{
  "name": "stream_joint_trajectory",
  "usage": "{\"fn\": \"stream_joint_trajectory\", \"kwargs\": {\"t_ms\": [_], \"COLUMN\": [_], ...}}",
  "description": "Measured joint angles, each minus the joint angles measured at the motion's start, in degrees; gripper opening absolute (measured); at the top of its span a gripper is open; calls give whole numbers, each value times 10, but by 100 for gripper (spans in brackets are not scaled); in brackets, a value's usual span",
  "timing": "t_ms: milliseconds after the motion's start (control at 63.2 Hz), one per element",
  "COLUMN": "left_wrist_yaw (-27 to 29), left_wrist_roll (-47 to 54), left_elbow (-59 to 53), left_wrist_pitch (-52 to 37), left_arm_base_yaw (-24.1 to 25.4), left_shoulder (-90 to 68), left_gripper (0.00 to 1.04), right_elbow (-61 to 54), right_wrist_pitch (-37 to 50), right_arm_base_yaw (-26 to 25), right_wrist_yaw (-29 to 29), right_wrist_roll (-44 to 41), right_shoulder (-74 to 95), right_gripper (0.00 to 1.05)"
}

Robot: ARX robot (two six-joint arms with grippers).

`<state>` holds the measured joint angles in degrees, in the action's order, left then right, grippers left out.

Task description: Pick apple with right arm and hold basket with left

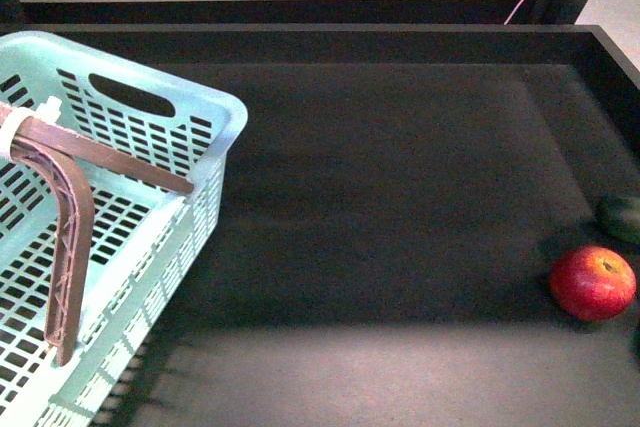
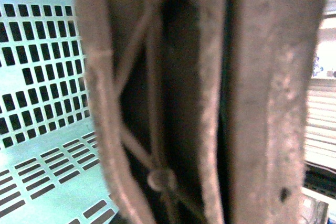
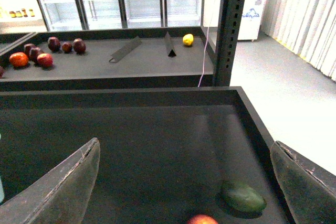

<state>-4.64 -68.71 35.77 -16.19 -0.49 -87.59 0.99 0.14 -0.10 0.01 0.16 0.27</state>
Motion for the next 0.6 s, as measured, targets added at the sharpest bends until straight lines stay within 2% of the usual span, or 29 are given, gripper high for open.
{"fn": "stream_joint_trajectory", "kwargs": {"t_ms": [602], "left_wrist_yaw": [34], "left_wrist_roll": [26], "left_elbow": [193], "left_wrist_pitch": [87], "left_arm_base_yaw": [-243], "left_shoulder": [26], "left_gripper": [14], "right_elbow": [0], "right_wrist_pitch": [0], "right_arm_base_yaw": [0], "right_wrist_yaw": [0], "right_wrist_roll": [0], "right_shoulder": [0], "right_gripper": [96]}}
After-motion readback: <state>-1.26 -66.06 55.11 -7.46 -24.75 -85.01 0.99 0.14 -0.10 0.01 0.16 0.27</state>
